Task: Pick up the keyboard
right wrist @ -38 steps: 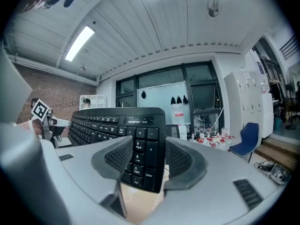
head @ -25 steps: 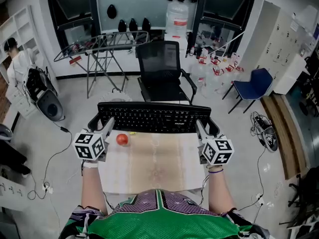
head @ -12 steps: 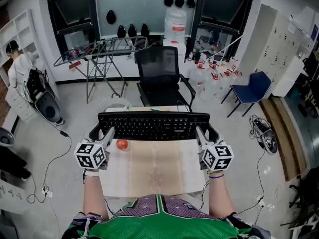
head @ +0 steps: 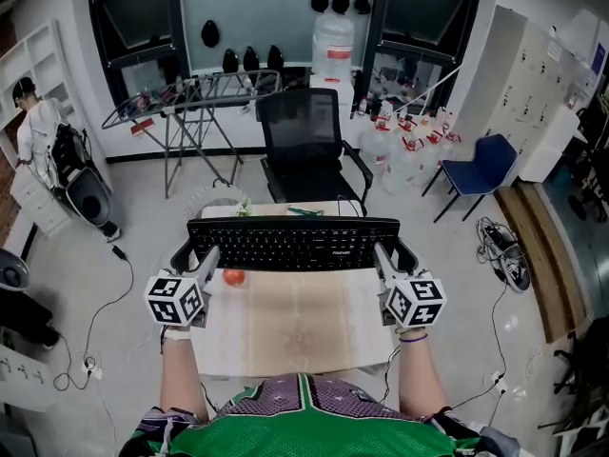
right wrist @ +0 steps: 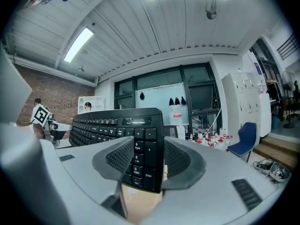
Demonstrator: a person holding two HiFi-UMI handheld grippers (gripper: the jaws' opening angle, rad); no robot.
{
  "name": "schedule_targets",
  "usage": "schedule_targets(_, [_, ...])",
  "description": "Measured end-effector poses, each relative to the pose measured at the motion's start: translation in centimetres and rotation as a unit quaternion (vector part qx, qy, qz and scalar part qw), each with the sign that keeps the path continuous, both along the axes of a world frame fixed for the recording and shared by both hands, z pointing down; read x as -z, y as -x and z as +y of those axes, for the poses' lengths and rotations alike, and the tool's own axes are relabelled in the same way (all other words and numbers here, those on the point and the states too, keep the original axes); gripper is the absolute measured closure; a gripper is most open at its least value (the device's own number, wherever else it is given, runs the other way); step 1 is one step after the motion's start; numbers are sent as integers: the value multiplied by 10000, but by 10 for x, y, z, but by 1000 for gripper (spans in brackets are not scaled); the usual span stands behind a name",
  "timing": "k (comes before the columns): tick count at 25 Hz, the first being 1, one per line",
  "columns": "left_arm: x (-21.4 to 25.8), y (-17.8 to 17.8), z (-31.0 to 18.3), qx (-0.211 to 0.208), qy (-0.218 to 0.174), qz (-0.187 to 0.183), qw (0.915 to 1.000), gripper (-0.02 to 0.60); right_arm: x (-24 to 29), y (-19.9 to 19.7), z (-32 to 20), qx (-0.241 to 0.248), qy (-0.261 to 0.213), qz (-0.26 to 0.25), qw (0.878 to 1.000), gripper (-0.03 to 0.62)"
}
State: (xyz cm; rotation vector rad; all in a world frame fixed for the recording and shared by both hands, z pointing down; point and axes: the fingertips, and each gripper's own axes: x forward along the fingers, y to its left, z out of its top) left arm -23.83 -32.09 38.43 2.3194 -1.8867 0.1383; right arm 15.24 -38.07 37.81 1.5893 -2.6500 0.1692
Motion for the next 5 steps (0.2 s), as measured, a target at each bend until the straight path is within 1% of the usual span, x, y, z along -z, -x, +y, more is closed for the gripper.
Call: schedule_targets(5, [0, -1, 0, -13, 33, -48, 10000, 311, -2, -1, 2, 42, 6, 74, 10000, 405])
